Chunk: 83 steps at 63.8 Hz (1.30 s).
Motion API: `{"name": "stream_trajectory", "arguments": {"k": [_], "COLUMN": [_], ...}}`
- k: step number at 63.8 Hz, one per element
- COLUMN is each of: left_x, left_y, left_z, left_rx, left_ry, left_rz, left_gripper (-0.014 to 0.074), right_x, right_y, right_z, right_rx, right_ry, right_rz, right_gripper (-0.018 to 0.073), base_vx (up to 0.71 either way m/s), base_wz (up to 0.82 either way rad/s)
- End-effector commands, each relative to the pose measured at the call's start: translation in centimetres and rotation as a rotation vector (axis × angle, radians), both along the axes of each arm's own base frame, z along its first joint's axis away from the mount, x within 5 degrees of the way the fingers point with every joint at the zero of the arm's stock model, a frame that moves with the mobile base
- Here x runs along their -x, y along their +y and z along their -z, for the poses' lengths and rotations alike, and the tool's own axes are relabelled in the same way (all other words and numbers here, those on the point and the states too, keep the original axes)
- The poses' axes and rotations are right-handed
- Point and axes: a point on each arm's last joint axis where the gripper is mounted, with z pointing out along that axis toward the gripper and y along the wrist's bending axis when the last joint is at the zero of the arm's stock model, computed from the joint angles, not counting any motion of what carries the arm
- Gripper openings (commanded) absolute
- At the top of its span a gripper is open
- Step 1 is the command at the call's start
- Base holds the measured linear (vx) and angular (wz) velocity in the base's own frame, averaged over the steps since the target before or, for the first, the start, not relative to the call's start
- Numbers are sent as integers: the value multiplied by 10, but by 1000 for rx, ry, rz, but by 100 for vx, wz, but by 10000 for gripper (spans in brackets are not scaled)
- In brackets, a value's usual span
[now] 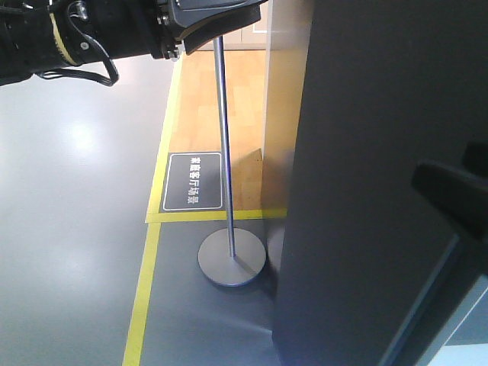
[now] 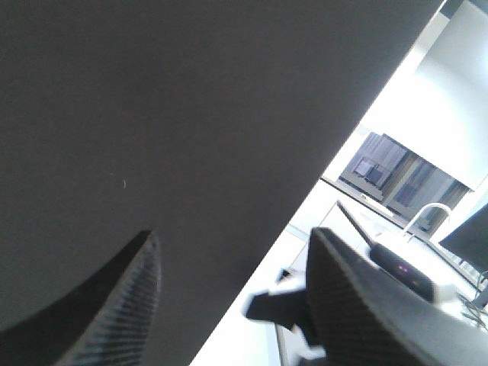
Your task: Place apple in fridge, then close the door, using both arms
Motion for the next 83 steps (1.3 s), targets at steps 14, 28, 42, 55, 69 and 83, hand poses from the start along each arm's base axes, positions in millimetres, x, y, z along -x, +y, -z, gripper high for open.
{"name": "stream_trajectory", "arguments": {"k": [14, 28, 42, 55, 69, 83], "left_x": [13, 11, 7, -2, -10, -13], "left_y": [4, 5, 5, 8, 10, 12], "left_z": [-27, -27, -27, -24, -19, -19], "left_rx": [88, 87, 85, 57, -8, -14], "left_ry": [-36, -33, -25, -20, -35, -32], "left_rz": [0, -17, -63, -163, -262, -302], "left_gripper": [417, 417, 417, 417, 417, 417], "right_x": [-20, -24, -49, -90, -132, -189], "right_y": [-15, -29, -43, -54, -57, -54], "right_z": [-17, -25, -24, -24, -28, -29], "right_rx": [-38, -34, -5, 44, 62, 74], "right_ry": [-103, -197, -221, -218, -211, -186], "right_rz": [188, 349, 525, 661, 733, 736], "right_gripper": [500, 500, 500, 500, 498, 498], "base_vx": [0, 0, 0, 0, 0, 0], "base_wz": [0, 0, 0, 0, 0, 0]}}
